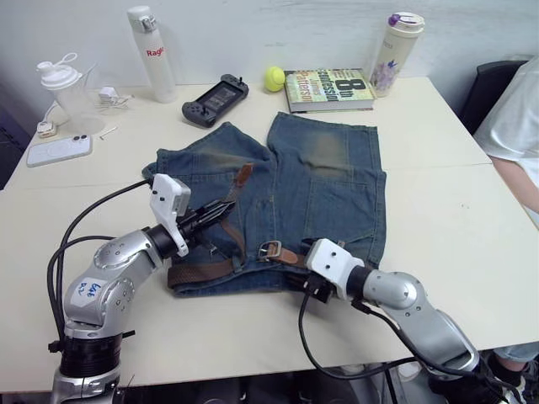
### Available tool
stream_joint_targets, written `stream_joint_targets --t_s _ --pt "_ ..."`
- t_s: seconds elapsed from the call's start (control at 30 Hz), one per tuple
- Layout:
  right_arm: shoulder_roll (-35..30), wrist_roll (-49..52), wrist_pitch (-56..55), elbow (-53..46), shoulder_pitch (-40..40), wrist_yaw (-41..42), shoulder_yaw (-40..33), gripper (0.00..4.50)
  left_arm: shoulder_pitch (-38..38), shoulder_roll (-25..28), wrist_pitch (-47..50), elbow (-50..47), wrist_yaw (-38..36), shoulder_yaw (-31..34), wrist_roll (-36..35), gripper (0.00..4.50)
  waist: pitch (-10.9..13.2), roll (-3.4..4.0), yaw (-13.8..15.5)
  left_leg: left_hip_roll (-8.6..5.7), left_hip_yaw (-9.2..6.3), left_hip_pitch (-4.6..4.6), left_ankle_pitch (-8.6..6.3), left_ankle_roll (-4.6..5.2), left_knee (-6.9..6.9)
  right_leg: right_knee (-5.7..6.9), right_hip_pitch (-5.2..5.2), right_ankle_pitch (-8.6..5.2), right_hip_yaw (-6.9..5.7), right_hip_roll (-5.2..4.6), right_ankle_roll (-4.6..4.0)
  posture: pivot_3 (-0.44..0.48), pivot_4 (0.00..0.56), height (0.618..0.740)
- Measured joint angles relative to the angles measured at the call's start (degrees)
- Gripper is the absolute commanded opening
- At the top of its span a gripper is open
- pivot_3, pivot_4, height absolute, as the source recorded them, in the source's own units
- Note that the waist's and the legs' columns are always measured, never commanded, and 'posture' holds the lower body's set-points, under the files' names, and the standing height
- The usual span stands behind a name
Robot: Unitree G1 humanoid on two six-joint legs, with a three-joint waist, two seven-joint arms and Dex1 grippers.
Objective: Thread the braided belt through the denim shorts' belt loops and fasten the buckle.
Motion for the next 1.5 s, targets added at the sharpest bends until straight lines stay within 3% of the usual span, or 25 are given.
stream_joint_targets --t_s 0.17,0.2,0.37,0.43,0.57,0.77,0.93,1.1,1.5 --pt "0.1 -0.1 0.0 0.0 0.0 -0.2 0.0 4.32 -1.0 0.0 0.3 0.0 0.6 0.6 -0.3 0.0 0.0 0.0 0.0 0.0 0.0 0.0 0.0 0.0 -0.01 -0.01 0.0 0.0 0.0 0.01 0.0 0.0 0.15 0.74" --pt "0.1 -0.1 0.1 0.0 -0.1 -0.4 0.1 4.09 -0.9 0.0 0.4 0.0 0.6 0.6 -0.3 0.0 0.0 0.0 0.0 0.0 0.01 0.0 0.0 0.0 -0.01 -0.01 0.0 0.0 0.0 0.02 0.0 0.0 0.15 0.74" --pt "1.1 -0.5 0.3 0.0 -0.3 -1.1 0.3 2.34 -0.1 0.1 0.5 0.0 0.6 0.6 -0.3 0.0 0.0 0.0 0.0 0.0 0.01 0.0 0.0 0.0 -0.01 -0.01 -0.01 0.0 0.01 0.02 0.0 0.0 0.15 0.74" --pt "1.1 -0.6 0.4 0.0 -0.5 -1.2 0.3 1.24 0.0 0.1 0.5 0.0 0.5 0.6 -0.3 0.0 0.0 0.0 0.0 0.0 0.01 0.0 0.0 0.0 -0.01 -0.01 -0.01 0.0 0.01 0.02 0.0 0.0 0.15 0.74" --pt "1.4 -0.6 0.6 0.2 -0.9 -1.4 0.3 0.06 0.0 0.1 0.5 0.0 0.5 0.6 -0.3 0.0 0.0 0.0 0.0 -0.01 0.01 0.0 0.0 -0.01 -0.01 -0.01 -0.01 0.0 0.0 0.01 0.0 0.0 0.15 0.74" --pt "2.5 -0.4 2.8 0.5 -1.2 -1.7 0.3 0.02 0.9 0.6 0.8 -0.2 0.2 0.0 -0.3 0.0 0.0 0.0 -0.1 0.0 0.01 -0.01 -0.01 -0.01 -0.01 -0.02 -0.01 0.0 0.01 0.01 0.0 0.0 0.15 0.74" --pt "7.2 1.4 9.5 -0.7 -4.2 -3.3 -0.6 0.02 4.4 10.0 3.2 -0.7 -3.1 -9.5 5.9 0.0 0.0 0.04 -0.4 0.03 0.07 0.01 -0.05 -0.09 -0.14 -0.03 -0.1 -0.03 0.07 0.06 -0.05 0.0 0.15 0.74" --pt "9.7 2.4 15.2 -1.8 -5.1 -5.4 -1.8 0.02 6.8 15.6 2.1 -2.7 -7.7 -13.6 8.8 0.0 0.0 0.04 -0.2 0.08 0.04 0.0 -0.07 -0.14 -0.13 -0.08 -0.11 -0.06 0.04 0.03 -0.11 0.0 0.15 0.74" --pt "11.8 3.7 20.7 -2.4 -6.8 -8.4 -2.1 0.02 7.6 16.8 0.3 -3.0 -10.9 -14.8 10.1 0.0 0.0 0.1 -0.3 0.07 0.05 0.0 -0.09 -0.14 -0.16 -0.05 -0.11 -0.06 0.05 0.01 -0.12 0.0 0.15 0.74"
